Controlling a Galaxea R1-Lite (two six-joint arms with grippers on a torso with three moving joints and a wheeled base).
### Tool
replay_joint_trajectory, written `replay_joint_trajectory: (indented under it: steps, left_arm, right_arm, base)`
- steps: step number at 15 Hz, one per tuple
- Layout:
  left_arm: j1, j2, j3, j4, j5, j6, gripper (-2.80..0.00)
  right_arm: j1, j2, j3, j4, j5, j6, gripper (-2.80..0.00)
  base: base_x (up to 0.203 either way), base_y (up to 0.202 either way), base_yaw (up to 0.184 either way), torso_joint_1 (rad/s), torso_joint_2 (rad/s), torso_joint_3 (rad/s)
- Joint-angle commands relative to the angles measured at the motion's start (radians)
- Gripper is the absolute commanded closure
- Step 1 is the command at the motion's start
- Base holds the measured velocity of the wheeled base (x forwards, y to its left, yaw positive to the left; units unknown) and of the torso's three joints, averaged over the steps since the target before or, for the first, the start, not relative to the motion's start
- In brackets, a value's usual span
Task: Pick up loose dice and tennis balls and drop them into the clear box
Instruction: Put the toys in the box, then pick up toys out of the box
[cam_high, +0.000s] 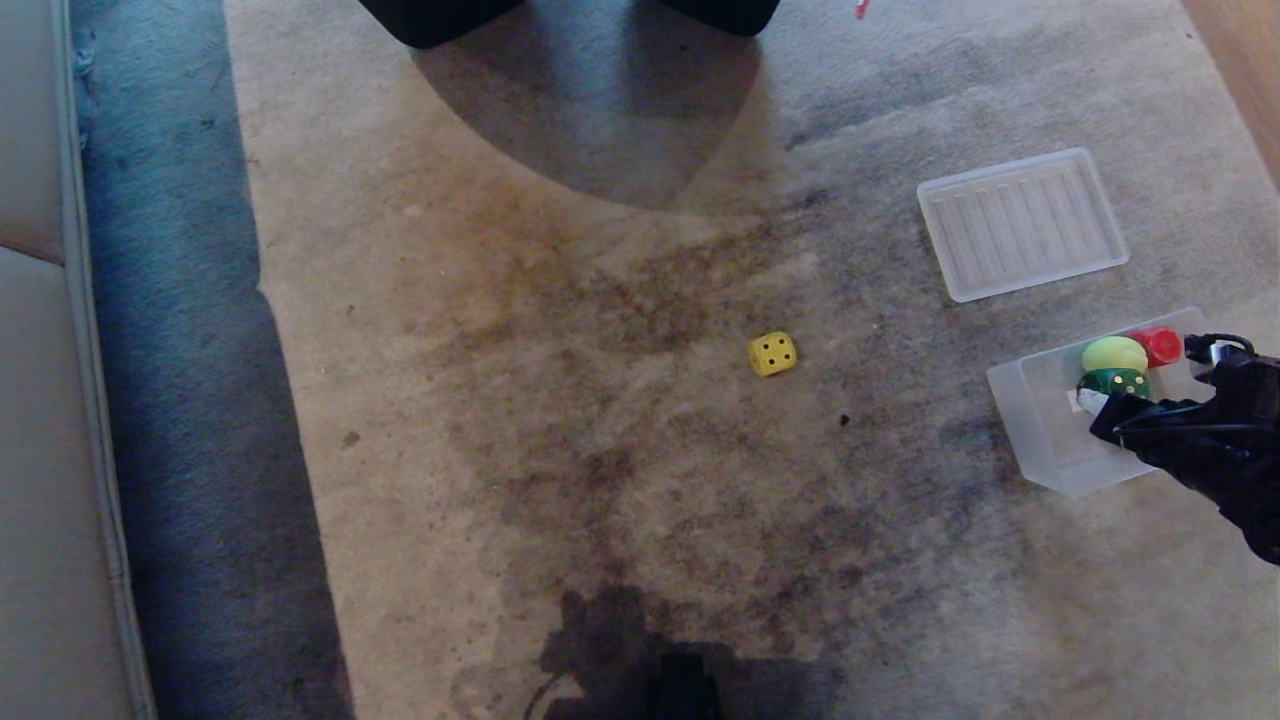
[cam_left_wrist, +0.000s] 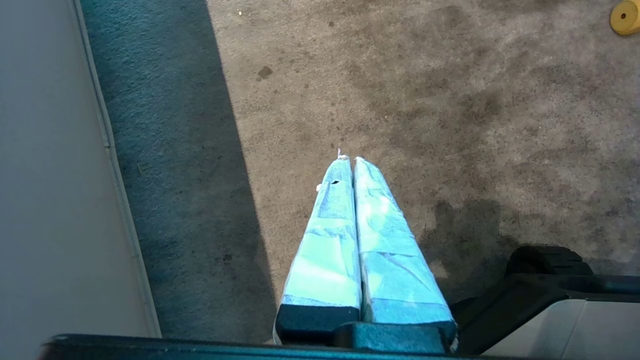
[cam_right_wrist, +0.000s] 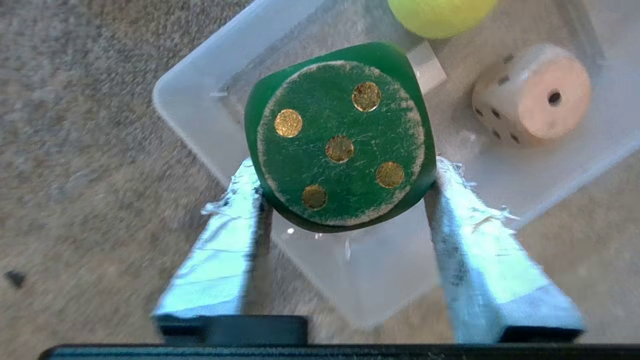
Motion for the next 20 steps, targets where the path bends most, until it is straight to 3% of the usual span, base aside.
replay_joint_trajectory:
  steps: [1, 5, 8, 13, 17, 20]
  left_arm:
    - [0.000, 0.000, 0.000, 0.000, 0.000, -0.001, 0.00]
    - [0.000, 0.000, 0.000, 0.000, 0.000, -0.001, 0.00]
    - [0.000, 0.000, 0.000, 0.000, 0.000, -0.001, 0.00]
    - [0.000, 0.000, 0.000, 0.000, 0.000, 0.001, 0.00]
    - [0.000, 0.001, 0.000, 0.000, 0.000, 0.000, 0.00]
    - [0.000, 0.000, 0.000, 0.000, 0.000, -0.001, 0.00]
  right_arm:
    - [-0.001, 0.064, -0.022, -0.017, -0.005, 0.000, -2.80]
    - [-0.005, 0.091, -0.017, -0.084, -0.012, -0.006, -2.80]
    - [-0.004, -0.016, 0.026, -0.074, 0.010, -0.001, -2.80]
    - [0.005, -0.320, 0.171, 0.108, 0.177, -0.016, -2.80]
    - [0.119, -0.450, 0.372, 0.189, 0.206, -0.147, -2.80]
    - [0.183, -0.566, 0.482, 0.195, 0.230, -0.153, -2.80]
  base:
    - [0.000, 0.000, 0.000, 0.000, 0.00, 0.000]
    - [0.000, 0.000, 0.000, 0.000, 0.00, 0.000]
    - [0.000, 0.000, 0.000, 0.000, 0.00, 0.000]
    - [0.000, 0.000, 0.000, 0.000, 0.00, 0.000]
    - [0.000, 0.000, 0.000, 0.000, 0.00, 0.000]
    - [0.000, 0.000, 0.000, 0.000, 0.00, 0.000]
